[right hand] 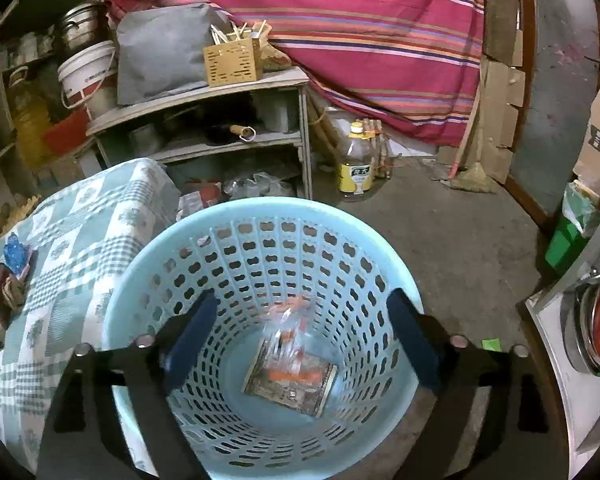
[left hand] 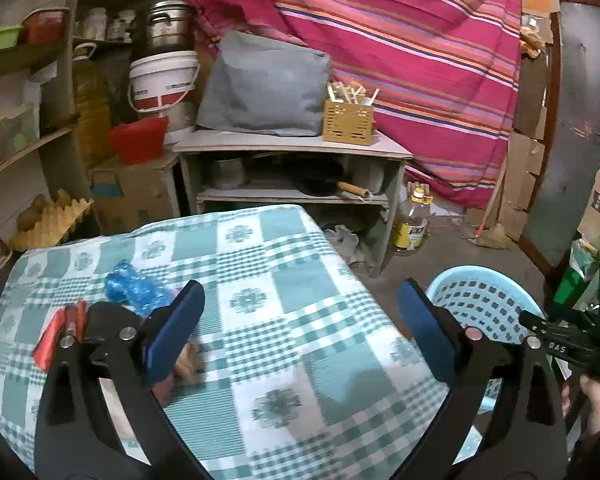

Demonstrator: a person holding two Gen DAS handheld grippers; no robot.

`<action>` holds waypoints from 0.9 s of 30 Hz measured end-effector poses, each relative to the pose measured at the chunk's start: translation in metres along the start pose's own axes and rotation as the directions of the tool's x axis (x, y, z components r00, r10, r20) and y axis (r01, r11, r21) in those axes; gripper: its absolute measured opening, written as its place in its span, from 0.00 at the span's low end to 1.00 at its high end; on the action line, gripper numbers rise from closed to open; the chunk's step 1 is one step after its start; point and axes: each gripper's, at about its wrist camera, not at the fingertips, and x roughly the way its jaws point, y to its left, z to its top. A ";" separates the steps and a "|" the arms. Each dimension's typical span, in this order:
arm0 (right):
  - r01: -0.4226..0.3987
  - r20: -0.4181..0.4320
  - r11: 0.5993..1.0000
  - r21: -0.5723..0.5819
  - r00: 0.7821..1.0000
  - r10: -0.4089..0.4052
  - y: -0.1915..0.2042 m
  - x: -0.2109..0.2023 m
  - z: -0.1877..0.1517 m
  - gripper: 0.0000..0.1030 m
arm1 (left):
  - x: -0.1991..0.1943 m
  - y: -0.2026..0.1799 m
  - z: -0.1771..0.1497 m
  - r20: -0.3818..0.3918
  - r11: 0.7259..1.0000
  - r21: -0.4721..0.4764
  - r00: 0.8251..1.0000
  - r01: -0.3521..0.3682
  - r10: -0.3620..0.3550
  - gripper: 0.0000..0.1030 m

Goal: Collect trash
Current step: 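Carry both wrappers over the blue basket and open both tools to drop them, then grasp the red packet with the left tool while the right tool grasps the brown sponge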

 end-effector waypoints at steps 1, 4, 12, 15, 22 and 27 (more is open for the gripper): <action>0.000 0.000 1.000 0.001 1.000 0.000 0.001 -0.001 0.000 0.87 | -0.002 0.006 -0.001 0.000 1.000 -0.005 1.000 -0.002 0.002 0.93; 0.004 0.006 1.000 0.006 1.000 -0.004 0.006 -0.007 0.000 0.89 | -0.006 0.020 -0.003 0.000 1.000 -0.011 1.000 -0.011 0.011 0.93; -0.024 0.069 1.000 -0.009 0.997 0.025 0.040 -0.049 0.006 0.92 | -0.028 0.068 -0.006 0.015 0.998 -0.035 0.999 -0.049 0.049 0.95; -0.053 0.092 0.998 -0.021 0.994 0.055 0.062 -0.064 0.007 0.92 | -0.033 0.088 -0.009 0.012 0.996 -0.048 0.997 -0.072 0.073 0.95; -0.111 0.141 0.991 -0.078 0.982 0.122 0.125 -0.092 0.003 0.93 | -0.049 0.156 -0.027 0.008 0.985 -0.079 0.988 -0.155 0.156 0.95; -0.139 0.158 0.981 -0.137 0.974 0.160 0.172 -0.103 -0.006 0.95 | -0.053 0.200 -0.039 -0.018 0.973 -0.100 0.978 -0.210 0.210 0.95</action>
